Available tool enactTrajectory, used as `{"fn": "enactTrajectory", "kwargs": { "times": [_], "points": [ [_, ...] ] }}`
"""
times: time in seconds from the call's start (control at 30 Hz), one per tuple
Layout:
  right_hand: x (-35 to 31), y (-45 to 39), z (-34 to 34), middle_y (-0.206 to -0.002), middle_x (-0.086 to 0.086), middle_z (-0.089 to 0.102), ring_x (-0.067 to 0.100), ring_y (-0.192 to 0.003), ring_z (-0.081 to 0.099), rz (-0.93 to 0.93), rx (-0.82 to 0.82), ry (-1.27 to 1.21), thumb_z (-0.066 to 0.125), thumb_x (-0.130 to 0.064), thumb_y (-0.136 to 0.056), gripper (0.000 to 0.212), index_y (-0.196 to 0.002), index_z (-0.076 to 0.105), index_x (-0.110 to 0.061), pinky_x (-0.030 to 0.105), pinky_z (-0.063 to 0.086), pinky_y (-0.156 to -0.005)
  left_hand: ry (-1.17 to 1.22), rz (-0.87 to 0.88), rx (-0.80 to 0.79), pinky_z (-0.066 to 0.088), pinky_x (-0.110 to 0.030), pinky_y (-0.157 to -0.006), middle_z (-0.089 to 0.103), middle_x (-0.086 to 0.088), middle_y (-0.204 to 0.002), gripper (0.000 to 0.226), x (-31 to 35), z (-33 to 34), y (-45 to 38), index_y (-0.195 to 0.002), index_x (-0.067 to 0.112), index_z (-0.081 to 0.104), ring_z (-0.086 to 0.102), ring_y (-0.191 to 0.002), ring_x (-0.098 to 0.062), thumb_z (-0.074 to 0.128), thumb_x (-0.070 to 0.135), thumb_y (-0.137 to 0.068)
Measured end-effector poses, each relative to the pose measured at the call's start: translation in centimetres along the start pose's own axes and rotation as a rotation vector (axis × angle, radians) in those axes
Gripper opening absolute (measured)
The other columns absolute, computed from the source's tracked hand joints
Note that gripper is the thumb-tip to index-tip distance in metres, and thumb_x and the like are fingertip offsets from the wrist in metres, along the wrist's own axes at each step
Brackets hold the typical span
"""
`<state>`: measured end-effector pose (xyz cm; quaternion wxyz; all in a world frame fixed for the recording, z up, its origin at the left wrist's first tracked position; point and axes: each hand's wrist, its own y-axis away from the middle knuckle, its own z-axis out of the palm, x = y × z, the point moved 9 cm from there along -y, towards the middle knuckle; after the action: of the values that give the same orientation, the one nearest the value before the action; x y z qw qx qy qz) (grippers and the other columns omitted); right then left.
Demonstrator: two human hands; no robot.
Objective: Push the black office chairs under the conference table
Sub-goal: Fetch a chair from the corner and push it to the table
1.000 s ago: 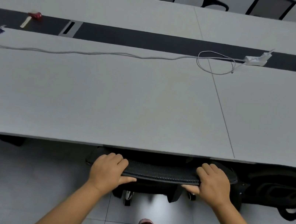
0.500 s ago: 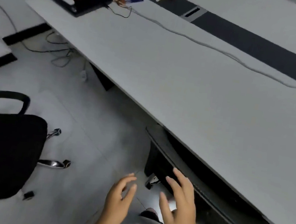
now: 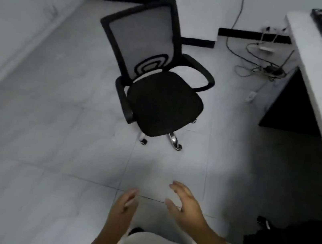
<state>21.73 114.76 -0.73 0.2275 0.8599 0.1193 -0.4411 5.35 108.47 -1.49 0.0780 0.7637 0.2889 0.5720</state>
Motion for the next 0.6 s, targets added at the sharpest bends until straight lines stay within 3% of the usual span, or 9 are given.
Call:
{"fn": "enactTrajectory", "kwargs": {
  "times": [0.1, 0.2, 0.27, 0.37, 0.4, 0.5, 0.6],
  "points": [
    [-6.3, -3.9, 4.1, -0.125, -0.011, 0.039, 0.005, -0.115, 0.043, -0.059, -0.078, -0.076, 0.052, -0.019, -0.089, 0.038, -0.126, 0.045, -0.016, -0.004, 0.027, -0.086, 0.096, 0.053, 0.127, 0.039, 0.002, -0.069, 0.053, 0.004, -0.114, 0.027, 0.6, -7.6, -2.0, -0.117, 0.016, 0.052, 0.049, -0.107, -0.011, 0.047, 0.012, -0.091],
    [-10.2, -6.8, 8.0, -0.116, -0.011, 0.047, 0.005, -0.107, 0.048, -0.076, -0.148, -0.141, 0.053, -0.016, -0.089, 0.030, -0.115, 0.046, -0.028, -0.005, 0.034, -0.077, 0.202, 0.078, 0.209, 0.040, 0.005, -0.069, 0.054, 0.008, -0.108, 0.023, -0.9, -13.7, -2.8, -0.107, 0.024, 0.050, 0.052, -0.099, -0.005, 0.048, 0.010, -0.090],
    [-11.4, -8.3, 10.2, -0.111, -0.011, 0.050, 0.003, -0.102, 0.050, -0.056, -0.189, -0.157, 0.053, -0.015, -0.088, 0.028, -0.110, 0.045, -0.030, -0.002, 0.038, -0.076, 0.250, 0.038, 0.269, 0.040, 0.004, -0.067, 0.055, 0.003, -0.107, 0.023, -3.4, -16.8, -2.6, -0.106, 0.021, 0.050, 0.052, -0.096, 0.000, 0.048, 0.005, -0.089],
    [-12.1, -10.3, 12.6, -0.106, -0.018, 0.051, 0.001, -0.099, 0.052, -0.019, -0.244, -0.158, 0.053, -0.014, -0.088, 0.027, -0.104, 0.045, -0.034, -0.001, 0.041, -0.074, 0.302, -0.042, 0.408, 0.042, 0.002, -0.062, 0.057, -0.007, -0.103, 0.026, -7.6, -21.1, -2.3, -0.102, 0.013, 0.051, 0.058, -0.091, -0.009, 0.048, -0.007, -0.085],
    [-12.3, -11.2, 13.4, -0.106, -0.021, 0.050, 0.002, -0.099, 0.052, -0.009, -0.265, -0.149, 0.053, -0.014, -0.088, 0.027, -0.103, 0.046, -0.035, -0.001, 0.041, -0.073, 0.317, -0.072, 0.446, 0.042, 0.002, -0.060, 0.058, -0.008, -0.100, 0.027, -8.7, -22.3, -2.4, -0.100, 0.012, 0.052, 0.061, -0.085, -0.003, 0.049, -0.010, -0.084],
    [-13.5, -15.1, 15.8, -0.104, -0.023, 0.048, 0.002, -0.099, 0.051, 0.023, -0.317, -0.103, 0.054, -0.014, -0.087, 0.026, -0.105, 0.047, -0.031, -0.001, 0.040, -0.071, 0.361, -0.135, 0.500, 0.044, 0.000, -0.059, 0.060, 0.001, -0.094, 0.030, -10.6, -25.6, -4.6, -0.094, 0.016, 0.053, 0.058, -0.071, 0.018, 0.050, -0.011, -0.083],
    [-16.6, -21.3, 18.1, -0.105, -0.025, 0.047, -0.003, -0.099, 0.050, -0.011, -0.331, -0.081, 0.055, -0.015, -0.087, 0.028, -0.107, 0.045, -0.032, 0.002, 0.041, -0.073, 0.374, -0.132, 0.532, 0.044, 0.001, -0.060, 0.057, 0.009, -0.095, 0.028, -10.2, -29.3, -9.8, -0.099, 0.014, 0.053, 0.059, -0.074, 0.016, 0.050, -0.009, -0.084]
  ]
}}
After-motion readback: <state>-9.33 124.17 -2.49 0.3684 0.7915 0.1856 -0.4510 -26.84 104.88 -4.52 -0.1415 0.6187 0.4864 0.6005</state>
